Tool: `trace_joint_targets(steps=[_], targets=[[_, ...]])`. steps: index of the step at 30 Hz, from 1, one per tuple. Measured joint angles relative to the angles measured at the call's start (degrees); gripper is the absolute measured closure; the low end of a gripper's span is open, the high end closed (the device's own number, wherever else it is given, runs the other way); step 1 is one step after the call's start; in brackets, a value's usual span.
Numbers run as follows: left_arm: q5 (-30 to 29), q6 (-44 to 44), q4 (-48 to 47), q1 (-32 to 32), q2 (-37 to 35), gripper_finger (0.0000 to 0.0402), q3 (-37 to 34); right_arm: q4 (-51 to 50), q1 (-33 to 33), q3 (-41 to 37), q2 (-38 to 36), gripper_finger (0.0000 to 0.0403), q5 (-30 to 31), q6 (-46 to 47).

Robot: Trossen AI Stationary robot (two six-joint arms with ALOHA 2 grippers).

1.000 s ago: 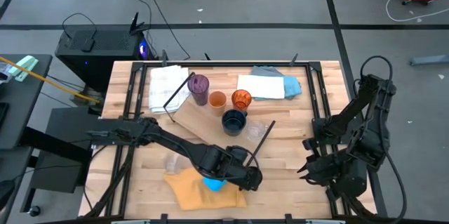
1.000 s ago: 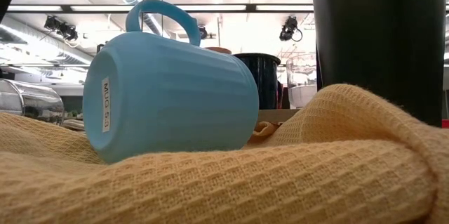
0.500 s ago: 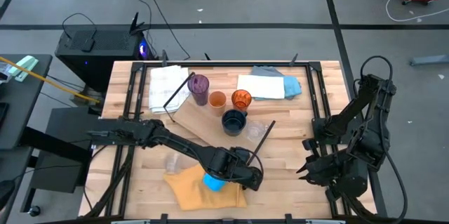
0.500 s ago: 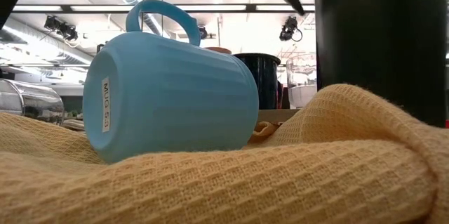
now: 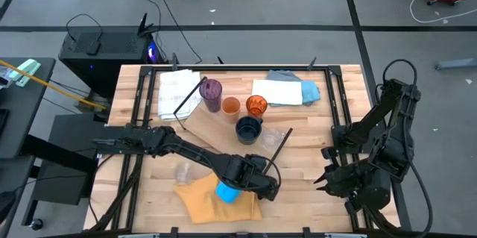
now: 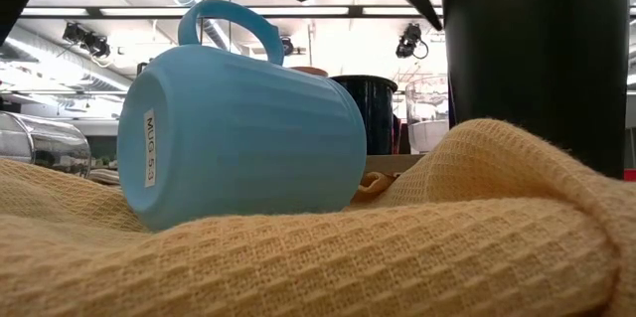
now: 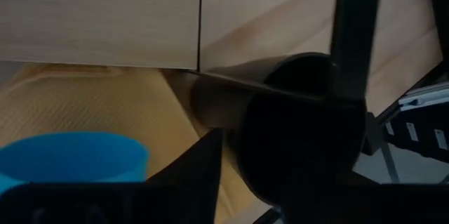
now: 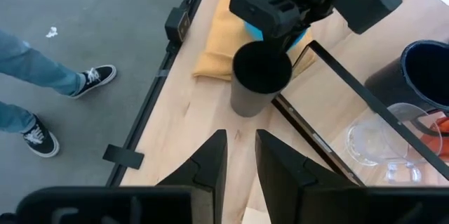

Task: Stack small to large cups/mugs on shelf
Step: Put the black cup on the shelf

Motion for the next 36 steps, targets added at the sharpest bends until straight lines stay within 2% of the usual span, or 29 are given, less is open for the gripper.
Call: trace_joint_targets(steps=[9,16,22,29,33,36], targets=[[0.1,1.4,-0.1,0.0,1.0,0.0389,-0.1,0.0,0.0,0.0,0.0,0.0321,0.0,0.0],[0.6,2.3,0.3,0.0,1.2,0.0391,0.0,0.0,0.0,0.0,0.0,0.0321,0.3,0.0],[4.1,2.0,1.9,-0.6,0.5,0.0391,0.4,-0.1,0.0,0.0,0.0,0.0321,0.8,0.0],[3.8,0.7,2.4,-2.1,-4.3,0.0393,0.4,-0.1,0.0,0.0,0.0,0.0321,0.9,0.0],[1.8,1.0,2.6,-3.1,-8.7,0.0393,0.3,-0.3,0.0,0.0,0.0,0.0321,0.9,-0.1],[-3.0,1.7,1.0,-3.5,-13.9,0.0393,0.4,-0.2,0.0,-0.1,0.0,0.0321,1.1,-0.1]])
